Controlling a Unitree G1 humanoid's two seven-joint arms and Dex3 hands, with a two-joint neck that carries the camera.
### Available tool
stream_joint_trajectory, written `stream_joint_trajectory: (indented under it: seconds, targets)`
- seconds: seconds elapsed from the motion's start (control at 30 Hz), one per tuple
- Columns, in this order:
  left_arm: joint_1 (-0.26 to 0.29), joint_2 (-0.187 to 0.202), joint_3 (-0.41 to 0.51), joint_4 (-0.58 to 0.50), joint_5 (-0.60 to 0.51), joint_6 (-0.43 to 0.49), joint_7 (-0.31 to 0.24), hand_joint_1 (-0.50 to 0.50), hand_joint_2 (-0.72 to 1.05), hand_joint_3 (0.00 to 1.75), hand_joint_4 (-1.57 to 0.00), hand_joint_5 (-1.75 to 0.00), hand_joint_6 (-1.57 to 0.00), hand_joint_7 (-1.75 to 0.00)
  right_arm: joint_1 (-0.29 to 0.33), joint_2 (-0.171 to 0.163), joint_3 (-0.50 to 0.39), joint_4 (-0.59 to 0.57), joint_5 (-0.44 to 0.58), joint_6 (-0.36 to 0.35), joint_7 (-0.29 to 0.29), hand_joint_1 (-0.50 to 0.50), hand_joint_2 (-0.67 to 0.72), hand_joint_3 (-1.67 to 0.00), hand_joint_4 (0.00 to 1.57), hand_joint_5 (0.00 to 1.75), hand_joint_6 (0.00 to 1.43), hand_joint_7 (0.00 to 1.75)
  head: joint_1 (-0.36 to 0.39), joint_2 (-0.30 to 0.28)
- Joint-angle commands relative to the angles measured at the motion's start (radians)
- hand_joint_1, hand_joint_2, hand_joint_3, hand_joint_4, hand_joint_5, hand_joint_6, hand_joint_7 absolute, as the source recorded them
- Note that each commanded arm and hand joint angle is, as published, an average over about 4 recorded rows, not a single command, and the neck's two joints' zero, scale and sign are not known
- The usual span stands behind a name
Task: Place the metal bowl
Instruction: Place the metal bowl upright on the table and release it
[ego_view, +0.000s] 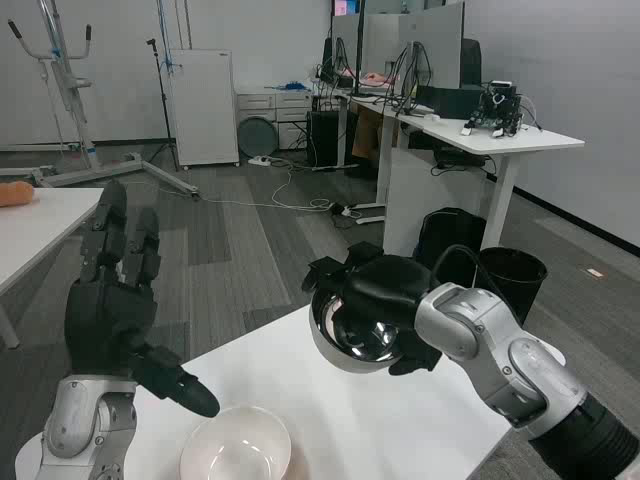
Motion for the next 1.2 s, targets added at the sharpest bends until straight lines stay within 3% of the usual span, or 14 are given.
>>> stream_joint_trajectory:
  seconds: [0.03, 0.1, 0.63, 0.87, 1.2]
  targets:
    - [0.022, 0.01, -0.012, -0.021, -0.022, -0.008, 0.0, -0.5, -0.46, 0.0, 0.0, -0.1, 0.0, 0.0, 0.023, 0.025, -0.011, 0.102, -0.107, 0.053, 0.03, -0.29, -0.6, -1.59, 1.57, 0.97, 1.28, 1.26, -0.029, -0.057]
    - [0.022, 0.01, -0.013, -0.021, -0.022, -0.008, 0.0, -0.5, -0.46, 0.0, 0.0, -0.1, 0.0, 0.0, 0.023, 0.025, -0.012, 0.097, -0.107, 0.053, 0.03, -0.29, -0.6, -1.59, 1.57, 0.97, 1.28, 1.26, -0.017, -0.035]
    - [0.021, 0.01, -0.013, -0.019, -0.023, -0.008, 0.0, -0.5, -0.46, 0.0, 0.0, -0.1, 0.0, 0.0, 0.023, 0.022, -0.012, 0.068, -0.105, 0.054, 0.03, -0.27, -0.6, -1.59, 1.57, 0.97, 1.28, 1.26, -0.022, -0.039]
    - [0.021, 0.01, -0.013, -0.019, -0.025, -0.008, 0.0, -0.5, -0.46, 0.0, 0.0, -0.05, 0.0, 0.0, 0.023, 0.024, -0.009, 0.12, -0.117, 0.053, 0.027, -0.29, -0.6, -1.59, 1.57, 0.97, 1.28, 1.26, -0.022, -0.041]
    - [0.02, 0.012, -0.013, -0.015, -0.028, -0.008, 0.0, -0.5, -0.46, 0.0, 0.0, -0.1, 0.0, 0.0, 0.027, 0.047, -0.012, 0.249, -0.159, 0.041, -0.006, -0.27, -0.56, -1.59, 1.57, 1.14, 1.26, 1.36, -0.036, -0.049]
